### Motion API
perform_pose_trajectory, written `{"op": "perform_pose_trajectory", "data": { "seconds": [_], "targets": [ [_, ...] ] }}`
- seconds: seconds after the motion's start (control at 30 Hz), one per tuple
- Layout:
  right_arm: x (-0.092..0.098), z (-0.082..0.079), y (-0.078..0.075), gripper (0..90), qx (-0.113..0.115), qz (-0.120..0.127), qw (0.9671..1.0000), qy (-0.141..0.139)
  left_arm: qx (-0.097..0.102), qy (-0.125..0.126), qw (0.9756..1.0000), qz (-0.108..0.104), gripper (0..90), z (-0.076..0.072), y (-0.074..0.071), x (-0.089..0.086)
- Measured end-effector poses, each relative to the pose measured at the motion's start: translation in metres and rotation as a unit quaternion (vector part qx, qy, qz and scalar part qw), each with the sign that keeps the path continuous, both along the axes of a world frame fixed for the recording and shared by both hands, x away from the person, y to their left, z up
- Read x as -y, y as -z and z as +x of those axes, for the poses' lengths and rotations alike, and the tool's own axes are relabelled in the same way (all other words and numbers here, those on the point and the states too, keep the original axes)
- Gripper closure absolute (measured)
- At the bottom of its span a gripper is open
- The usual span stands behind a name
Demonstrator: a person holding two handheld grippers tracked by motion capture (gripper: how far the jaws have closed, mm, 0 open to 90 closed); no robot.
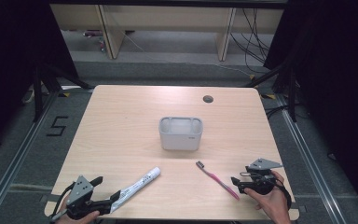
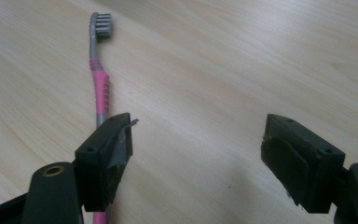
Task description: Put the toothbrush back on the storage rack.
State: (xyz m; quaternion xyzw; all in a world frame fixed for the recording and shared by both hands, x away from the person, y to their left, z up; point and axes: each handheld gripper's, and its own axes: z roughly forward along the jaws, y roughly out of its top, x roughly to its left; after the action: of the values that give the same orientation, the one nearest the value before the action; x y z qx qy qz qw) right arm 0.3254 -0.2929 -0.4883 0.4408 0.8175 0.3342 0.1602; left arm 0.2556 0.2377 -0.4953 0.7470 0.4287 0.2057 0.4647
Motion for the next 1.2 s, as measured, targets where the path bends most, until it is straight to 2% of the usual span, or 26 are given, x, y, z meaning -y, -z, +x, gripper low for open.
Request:
{"op": "perform_pose_trajectory", "data": {
  "seconds": [0.03, 0.1, 0.2, 0.27, 0.3, 0.33, 0.37, 0.47, 0.5, 0.53, 0.6, 0.63, 0.73, 0.77, 0.83, 0.87, 1.0, 1.03, 1.1, 1.2],
  "targets": [
    [-0.001, -0.001, -0.001, 25.4, -0.011, 0.003, 0.9999, 0.004, 0.001, 0.002, 1.0000, -0.002, 15.2, 0.000, 0.000, 0.000],
    [-0.001, -0.001, -0.002, 26.3, -0.014, -0.001, 0.9999, 0.005, 0.000, 0.003, 1.0000, -0.001, 15.2, 0.000, 0.000, 0.000],
    [0.000, 0.000, -0.003, 27.5, -0.003, -0.007, 1.0000, -0.006, 0.001, 0.002, 1.0000, -0.001, 15.2, 0.000, 0.000, 0.000],
    [-0.001, -0.001, -0.004, 27.7, -0.009, -0.006, 0.9999, -0.003, -0.001, 0.001, 1.0000, 0.004, 15.2, 0.000, 0.000, 0.000],
    [-0.003, -0.002, -0.006, 28.1, -0.022, -0.004, 0.9997, 0.003, -0.001, 0.001, 1.0000, 0.004, 15.2, 0.000, 0.000, -0.001],
    [-0.003, -0.001, -0.006, 29.1, -0.015, -0.009, 0.9998, -0.004, -0.002, 0.000, 1.0000, 0.003, 15.2, 0.000, 0.000, -0.001],
    [-0.005, -0.002, -0.008, 30.1, -0.024, -0.012, 0.9996, -0.003, 0.000, 0.001, 1.0000, 0.002, 15.2, 0.000, 0.000, -0.001],
    [-0.005, 0.001, -0.007, 30.6, -0.016, -0.016, 0.9995, -0.022, -0.001, 0.000, 1.0000, 0.001, 15.2, 0.000, 0.000, -0.001],
    [-0.006, 0.001, -0.008, 30.6, -0.012, -0.025, 0.9994, -0.022, -0.001, 0.000, 1.0000, 0.000, 15.2, 0.000, 0.000, -0.001],
    [-0.008, 0.000, -0.006, 30.6, -0.009, -0.023, 0.9994, -0.023, -0.001, 0.000, 1.0000, 0.000, 15.2, 0.000, 0.000, -0.001],
    [-0.008, 0.001, -0.008, 30.8, -0.020, -0.028, 0.9990, -0.027, -0.001, 0.000, 1.0000, 0.000, 15.2, 0.000, 0.000, -0.001],
    [-0.011, -0.001, -0.008, 30.8, -0.030, -0.024, 0.9992, -0.012, -0.001, 0.000, 1.0000, 0.000, 15.2, 0.000, 0.000, -0.001],
    [-0.013, -0.002, -0.010, 31.2, -0.032, -0.021, 0.9990, -0.021, -0.002, -0.001, 1.0000, -0.001, 15.2, 0.000, 0.000, -0.001],
    [-0.013, -0.001, -0.012, 31.6, -0.028, -0.029, 0.9988, -0.026, -0.002, -0.001, 1.0000, -0.002, 15.2, 0.000, 0.000, -0.001],
    [-0.015, -0.001, -0.012, 32.3, -0.022, -0.030, 0.9987, -0.036, -0.003, -0.001, 1.0000, -0.003, 15.2, 0.000, 0.000, -0.001],
    [-0.016, -0.001, -0.013, 32.4, -0.027, -0.035, 0.9983, -0.039, -0.003, -0.001, 1.0000, -0.003, 15.2, 0.000, 0.000, -0.001],
    [-0.021, -0.001, -0.014, 32.4, -0.019, -0.031, 0.9984, -0.044, -0.002, -0.001, 1.0000, -0.004, 15.1, 0.000, 0.000, -0.001],
    [-0.022, -0.001, -0.015, 32.4, -0.023, -0.028, 0.9984, -0.043, -0.003, 0.000, 1.0000, -0.004, 15.1, 0.000, 0.000, -0.001],
    [-0.023, -0.001, -0.016, 32.4, -0.028, -0.037, 0.9975, -0.054, -0.003, -0.001, 1.0000, -0.004, 15.1, 0.000, 0.000, -0.001],
    [-0.029, -0.002, -0.015, 33.3, -0.033, -0.033, 0.9977, -0.049, -0.003, -0.001, 1.0000, -0.004, 15.1, 0.000, 0.000, -0.001]
  ]
}}
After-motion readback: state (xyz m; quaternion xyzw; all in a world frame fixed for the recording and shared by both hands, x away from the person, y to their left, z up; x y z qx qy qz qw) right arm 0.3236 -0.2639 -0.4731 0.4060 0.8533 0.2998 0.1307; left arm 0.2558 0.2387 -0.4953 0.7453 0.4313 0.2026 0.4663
